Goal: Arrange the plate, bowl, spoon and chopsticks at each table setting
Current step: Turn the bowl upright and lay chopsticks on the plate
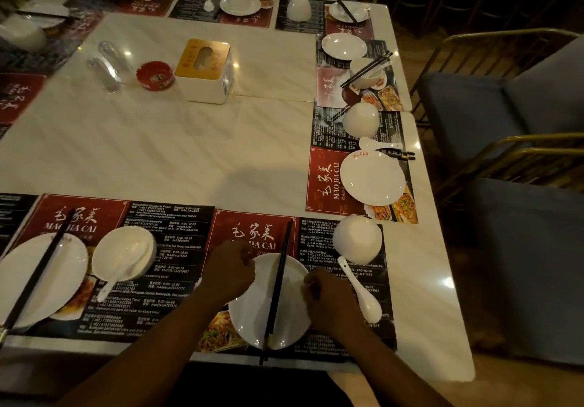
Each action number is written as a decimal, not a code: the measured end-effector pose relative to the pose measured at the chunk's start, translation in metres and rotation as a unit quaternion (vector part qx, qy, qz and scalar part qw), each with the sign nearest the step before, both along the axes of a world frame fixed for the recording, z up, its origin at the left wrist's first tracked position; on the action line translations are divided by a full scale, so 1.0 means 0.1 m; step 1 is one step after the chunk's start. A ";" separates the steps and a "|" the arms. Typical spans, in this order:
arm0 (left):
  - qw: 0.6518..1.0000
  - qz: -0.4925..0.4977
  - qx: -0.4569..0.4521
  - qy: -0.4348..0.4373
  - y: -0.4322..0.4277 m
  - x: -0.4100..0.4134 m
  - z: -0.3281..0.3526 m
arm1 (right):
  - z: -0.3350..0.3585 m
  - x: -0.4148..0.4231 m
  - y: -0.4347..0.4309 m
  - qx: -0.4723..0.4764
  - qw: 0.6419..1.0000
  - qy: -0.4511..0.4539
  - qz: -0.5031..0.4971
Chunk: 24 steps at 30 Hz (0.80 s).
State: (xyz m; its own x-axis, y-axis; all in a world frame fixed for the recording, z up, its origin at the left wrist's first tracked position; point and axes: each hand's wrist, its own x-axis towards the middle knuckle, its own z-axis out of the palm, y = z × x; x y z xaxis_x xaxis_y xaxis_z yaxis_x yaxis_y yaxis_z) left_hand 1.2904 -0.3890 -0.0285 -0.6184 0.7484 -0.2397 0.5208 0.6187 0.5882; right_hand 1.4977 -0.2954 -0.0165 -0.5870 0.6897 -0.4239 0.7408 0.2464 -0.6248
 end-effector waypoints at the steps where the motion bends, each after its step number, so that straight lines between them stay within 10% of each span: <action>1: 1.000 -0.005 -0.005 -0.002 0.00 -0.01 -0.01 | -0.03 -0.11 -0.08 -0.034 0.999 0.010 -0.001; 24: 0.988 -0.155 0.016 0.016 0.13 -0.18 -0.22 | -0.05 -0.09 -0.06 -0.036 0.990 -0.037 -0.135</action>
State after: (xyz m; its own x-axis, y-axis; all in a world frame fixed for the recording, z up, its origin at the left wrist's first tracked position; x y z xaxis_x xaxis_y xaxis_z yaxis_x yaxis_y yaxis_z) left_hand 1.2726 -0.3756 -0.0507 -0.3651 0.9100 -0.1965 0.7013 0.4076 0.5848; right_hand 1.4882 -0.3018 -0.0216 -0.3508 0.7833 -0.5132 0.8185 -0.0098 -0.5744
